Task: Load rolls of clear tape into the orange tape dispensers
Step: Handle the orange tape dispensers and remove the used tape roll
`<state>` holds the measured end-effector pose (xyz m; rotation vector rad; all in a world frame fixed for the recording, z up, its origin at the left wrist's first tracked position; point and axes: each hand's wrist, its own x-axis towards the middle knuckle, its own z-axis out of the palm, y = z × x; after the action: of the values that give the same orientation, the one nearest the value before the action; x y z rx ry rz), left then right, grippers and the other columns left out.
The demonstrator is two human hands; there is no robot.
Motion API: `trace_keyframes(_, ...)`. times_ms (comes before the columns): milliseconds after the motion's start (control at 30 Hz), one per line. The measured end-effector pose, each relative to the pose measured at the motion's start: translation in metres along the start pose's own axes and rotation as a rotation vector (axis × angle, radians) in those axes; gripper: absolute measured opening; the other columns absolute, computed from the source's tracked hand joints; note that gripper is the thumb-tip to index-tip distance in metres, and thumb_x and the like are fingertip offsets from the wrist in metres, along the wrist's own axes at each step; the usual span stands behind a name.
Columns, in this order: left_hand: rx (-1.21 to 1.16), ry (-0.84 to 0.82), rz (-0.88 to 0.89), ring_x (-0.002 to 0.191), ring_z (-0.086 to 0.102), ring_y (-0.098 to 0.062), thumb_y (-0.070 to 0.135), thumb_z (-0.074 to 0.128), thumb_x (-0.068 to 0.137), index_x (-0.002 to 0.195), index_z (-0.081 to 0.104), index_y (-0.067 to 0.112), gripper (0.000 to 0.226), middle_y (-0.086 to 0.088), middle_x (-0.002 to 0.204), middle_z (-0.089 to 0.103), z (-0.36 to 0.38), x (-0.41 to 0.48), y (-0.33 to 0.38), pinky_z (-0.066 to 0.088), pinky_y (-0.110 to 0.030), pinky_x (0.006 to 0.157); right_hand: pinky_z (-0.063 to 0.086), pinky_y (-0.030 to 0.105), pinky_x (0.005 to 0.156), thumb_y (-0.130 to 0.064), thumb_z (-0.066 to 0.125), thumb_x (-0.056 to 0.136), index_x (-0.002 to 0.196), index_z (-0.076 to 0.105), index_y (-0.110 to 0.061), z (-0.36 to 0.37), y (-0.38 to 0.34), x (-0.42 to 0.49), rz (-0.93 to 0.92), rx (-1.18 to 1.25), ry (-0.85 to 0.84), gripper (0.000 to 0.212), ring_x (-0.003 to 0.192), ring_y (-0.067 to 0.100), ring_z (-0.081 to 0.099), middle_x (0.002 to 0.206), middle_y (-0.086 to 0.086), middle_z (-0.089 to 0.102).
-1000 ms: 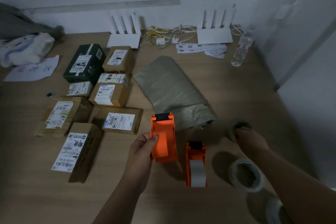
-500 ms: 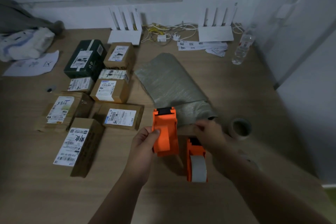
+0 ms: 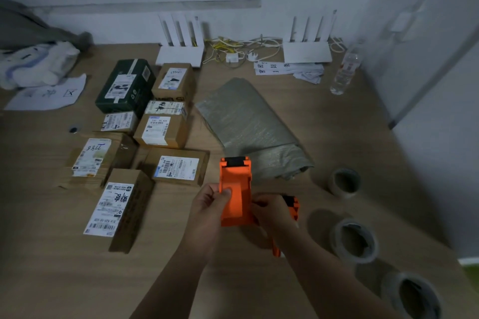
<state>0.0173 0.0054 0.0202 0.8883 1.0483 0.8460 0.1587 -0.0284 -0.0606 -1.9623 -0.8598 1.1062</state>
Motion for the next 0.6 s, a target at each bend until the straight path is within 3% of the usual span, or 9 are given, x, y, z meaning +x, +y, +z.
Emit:
trace_keyframes(134, 0.157, -0.029, 0.046, 0.075, 0.058, -0.022, 0.006, 0.056, 0.094, 0.091, 0.067, 0.010, 0.012, -0.014, 0.081, 0.067, -0.013, 0.003, -0.013, 0.048, -0.035, 0.073, 0.044, 0.025, 0.055, -0.007, 0.066, 0.084, 0.068, 0.071, -0.012, 0.002, -0.006, -0.005, 0.050, 0.084, 0.007, 0.018, 0.052, 0.006, 0.055, 0.061, 0.000, 0.064)
trace_keyframes(234, 0.255, -0.040, 0.062, 0.072, 0.058, -0.015, 0.008, 0.059, 0.093, 0.086, 0.067, 0.016, 0.014, -0.005, 0.076, 0.067, -0.024, 0.004, -0.025, 0.047, -0.034, 0.072, 0.042, 0.023, 0.054, -0.007, 0.065, 0.085, 0.067, 0.072, -0.013, 0.003, -0.008, -0.007, 0.044, 0.075, 0.015, 0.020, 0.046, -0.003, 0.052, 0.055, -0.007, 0.062)
trace_keyframes(401, 0.402, -0.043, 0.016, 0.078, 0.062, -0.016, 0.017, 0.061, 0.092, 0.093, 0.066, 0.017, 0.005, -0.013, 0.086, 0.072, -0.043, 0.007, -0.049, 0.049, -0.039, 0.075, 0.043, 0.027, 0.051, -0.017, 0.066, 0.081, 0.063, 0.069, -0.010, 0.018, 0.002, -0.015, 0.109, -0.123, 0.027, 0.019, 0.062, 0.013, 0.063, 0.057, -0.003, 0.064)
trace_keyframes(467, 0.436, -0.049, -0.006, 0.080, 0.063, -0.017, 0.021, 0.062, 0.089, 0.096, 0.067, 0.015, 0.010, -0.017, 0.092, 0.072, -0.051, 0.007, -0.059, 0.051, -0.042, 0.079, 0.054, 0.035, 0.060, -0.019, 0.063, 0.082, 0.067, 0.068, -0.009, 0.028, 0.010, -0.019, 0.192, -0.101, 0.017, 0.019, 0.069, 0.020, 0.067, 0.067, 0.004, 0.070)
trace_keyframes(601, 0.499, -0.076, -0.065, 0.087, 0.068, -0.023, 0.032, 0.061, 0.083, 0.100, 0.067, 0.019, 0.022, -0.011, 0.094, 0.074, -0.061, 0.004, -0.076, 0.053, -0.045, 0.083, 0.056, 0.040, 0.081, -0.015, 0.057, 0.088, 0.087, 0.070, -0.010, 0.042, 0.020, -0.027, 0.292, -0.136, 0.045, 0.014, 0.089, 0.027, 0.068, 0.090, 0.010, 0.072)
